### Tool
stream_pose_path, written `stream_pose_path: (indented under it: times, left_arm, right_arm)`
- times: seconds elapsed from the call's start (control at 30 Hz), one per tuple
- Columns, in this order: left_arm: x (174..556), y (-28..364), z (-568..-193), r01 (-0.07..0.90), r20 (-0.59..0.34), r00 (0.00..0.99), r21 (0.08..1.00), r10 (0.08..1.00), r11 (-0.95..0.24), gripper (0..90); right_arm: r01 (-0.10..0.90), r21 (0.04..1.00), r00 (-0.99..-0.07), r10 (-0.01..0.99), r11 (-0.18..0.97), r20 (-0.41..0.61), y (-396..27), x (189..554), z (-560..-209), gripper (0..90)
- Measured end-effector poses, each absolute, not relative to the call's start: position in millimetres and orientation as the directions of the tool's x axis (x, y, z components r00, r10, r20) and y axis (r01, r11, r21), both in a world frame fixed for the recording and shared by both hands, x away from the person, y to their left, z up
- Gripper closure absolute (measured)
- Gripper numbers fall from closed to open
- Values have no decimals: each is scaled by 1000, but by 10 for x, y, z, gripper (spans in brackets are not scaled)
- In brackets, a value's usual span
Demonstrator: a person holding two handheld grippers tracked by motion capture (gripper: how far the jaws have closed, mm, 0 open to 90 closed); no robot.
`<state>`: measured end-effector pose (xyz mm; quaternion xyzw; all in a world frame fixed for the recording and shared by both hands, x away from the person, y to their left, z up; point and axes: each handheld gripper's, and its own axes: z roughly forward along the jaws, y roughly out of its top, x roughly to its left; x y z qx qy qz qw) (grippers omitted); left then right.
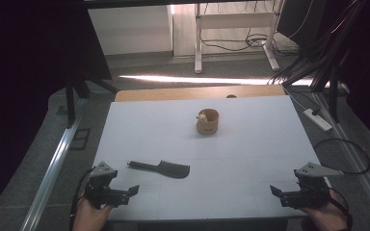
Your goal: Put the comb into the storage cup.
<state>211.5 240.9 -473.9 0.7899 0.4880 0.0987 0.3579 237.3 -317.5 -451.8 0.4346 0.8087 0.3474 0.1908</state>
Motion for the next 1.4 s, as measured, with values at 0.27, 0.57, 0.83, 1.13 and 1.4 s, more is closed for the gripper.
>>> stream_pose_path:
  times: [0.27,0.57,0.83,1.13,1.4]
  left_arm:
    - [2202,2374,-4738,705,-184,506,651,843,-282,4]
    - [2334,2349,-4749,708,-195,517,645,834,-288,0]
    - [2466,2298,-4767,703,-194,536,641,822,-307,0]
    - [2622,2256,-4795,702,-209,546,644,812,-306,0]
    - [2733,2226,-4812,709,-222,544,637,809,-302,0]
  right_arm:
    - [571,727,-549,836,380,-6,-3172,2374,-4521,6]
    - [574,724,-549,836,383,-7,-3170,2379,-4523,7]
    - [577,721,-548,836,384,-8,-3167,2383,-4526,9]
    - [580,718,-545,838,385,-10,-3165,2386,-4528,10]
    - [581,716,-545,838,386,-10,-3164,2389,-4530,10]
